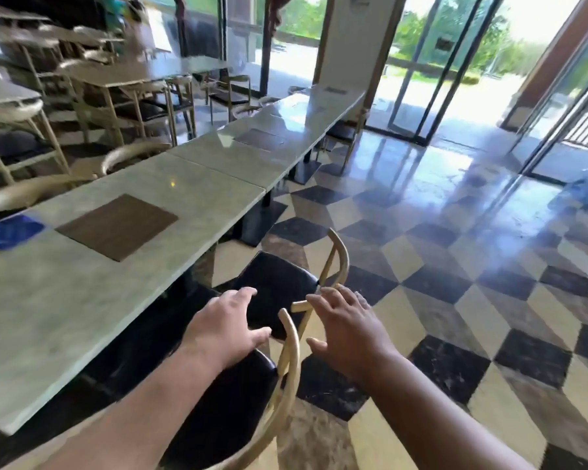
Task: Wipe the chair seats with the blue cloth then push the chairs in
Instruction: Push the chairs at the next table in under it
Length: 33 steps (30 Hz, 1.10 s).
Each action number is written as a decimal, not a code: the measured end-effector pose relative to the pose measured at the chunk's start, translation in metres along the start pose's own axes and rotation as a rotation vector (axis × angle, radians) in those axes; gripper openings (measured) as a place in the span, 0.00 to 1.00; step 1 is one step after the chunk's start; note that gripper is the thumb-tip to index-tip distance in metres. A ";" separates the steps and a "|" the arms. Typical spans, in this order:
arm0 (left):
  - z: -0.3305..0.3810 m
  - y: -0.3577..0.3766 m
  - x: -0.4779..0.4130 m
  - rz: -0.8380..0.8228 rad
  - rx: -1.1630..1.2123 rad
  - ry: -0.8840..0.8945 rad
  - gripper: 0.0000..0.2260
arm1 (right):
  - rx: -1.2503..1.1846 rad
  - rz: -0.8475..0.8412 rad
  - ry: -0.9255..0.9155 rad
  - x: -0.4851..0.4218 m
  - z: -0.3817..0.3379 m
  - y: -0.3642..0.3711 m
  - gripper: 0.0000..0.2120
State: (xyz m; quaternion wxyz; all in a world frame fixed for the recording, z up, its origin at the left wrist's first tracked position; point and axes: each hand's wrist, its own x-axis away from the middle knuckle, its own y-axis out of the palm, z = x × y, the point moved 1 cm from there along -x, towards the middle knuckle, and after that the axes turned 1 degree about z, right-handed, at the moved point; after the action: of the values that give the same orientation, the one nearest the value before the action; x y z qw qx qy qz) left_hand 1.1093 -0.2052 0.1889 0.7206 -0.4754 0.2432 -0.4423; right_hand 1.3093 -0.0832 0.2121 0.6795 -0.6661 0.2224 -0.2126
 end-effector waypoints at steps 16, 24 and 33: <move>-0.038 0.130 -0.010 -0.205 0.086 -0.637 0.36 | -0.043 -0.393 -0.531 -0.133 0.061 0.132 0.43; -0.013 0.196 0.010 -0.255 -0.029 -0.936 0.37 | -0.026 -0.481 -0.873 -0.165 0.077 0.222 0.42; -0.021 0.298 0.011 -0.533 0.108 -0.926 0.42 | 0.252 -0.731 -1.096 -0.175 0.069 0.319 0.46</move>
State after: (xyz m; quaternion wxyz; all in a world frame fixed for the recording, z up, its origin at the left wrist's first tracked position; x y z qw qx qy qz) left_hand 1.2200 -0.1779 -0.0876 0.6385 -0.6282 -0.2524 -0.3659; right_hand 1.2056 0.0820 -0.1027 0.6511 -0.6257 -0.4211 -0.0846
